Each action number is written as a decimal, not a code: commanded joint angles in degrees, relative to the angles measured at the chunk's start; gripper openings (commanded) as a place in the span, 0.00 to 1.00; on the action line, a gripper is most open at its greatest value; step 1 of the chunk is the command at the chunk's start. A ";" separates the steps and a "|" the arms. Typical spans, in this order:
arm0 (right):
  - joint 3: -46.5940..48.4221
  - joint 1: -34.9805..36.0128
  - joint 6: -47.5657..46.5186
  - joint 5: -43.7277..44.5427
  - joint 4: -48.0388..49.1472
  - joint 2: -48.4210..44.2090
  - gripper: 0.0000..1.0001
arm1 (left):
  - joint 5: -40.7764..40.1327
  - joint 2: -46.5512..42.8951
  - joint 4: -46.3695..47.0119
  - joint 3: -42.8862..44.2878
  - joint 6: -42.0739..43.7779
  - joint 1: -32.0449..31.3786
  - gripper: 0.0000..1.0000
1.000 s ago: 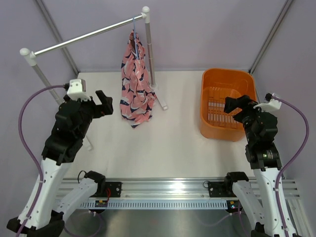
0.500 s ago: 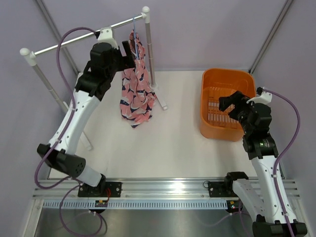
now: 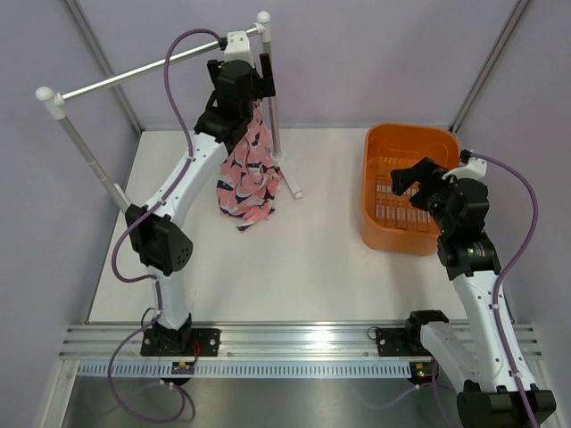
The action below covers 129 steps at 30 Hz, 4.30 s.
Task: Remove the shorts from the hanger
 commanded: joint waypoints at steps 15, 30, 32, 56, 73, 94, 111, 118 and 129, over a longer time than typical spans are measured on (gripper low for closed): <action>0.19 -0.22 0.40 -2.14 4.34 0.56 0.99 | -10.19 4.60 11.72 7.72 7.48 -1.93 0.87; -0.16 -0.22 0.40 -2.66 4.69 0.56 0.99 | -12.65 -1.73 16.89 -4.24 6.59 -1.75 0.52; -0.16 -0.30 0.49 -2.93 4.69 0.73 0.99 | -13.26 -1.91 18.04 -3.97 7.47 -1.75 0.43; -0.42 -0.30 -0.13 -5.74 5.05 2.14 1.00 | -11.25 -10.34 10.13 -3.43 10.11 -0.70 0.00; 4.67 0.66 -2.24 -15.67 1.80 8.81 0.96 | -0.97 -32.66 -1.55 -30.95 -1.75 -0.78 0.00; 32.44 31.85 -0.48 -0.39 -8.05 36.94 0.92 | 18.99 -48.23 0.72 -51.52 -4.57 -5.88 0.00; 41.32 36.35 7.25 9.29 -4.10 51.18 0.88 | 19.61 -48.40 1.95 -50.90 -5.01 -8.78 0.00; 43.87 36.44 7.69 11.75 -6.73 54.52 0.77 | 19.34 -48.40 1.69 -50.29 -4.66 -8.78 0.00; 44.58 36.44 7.78 14.30 -7.79 56.81 0.43 | 18.99 -48.67 1.43 -50.29 -4.92 -8.78 0.00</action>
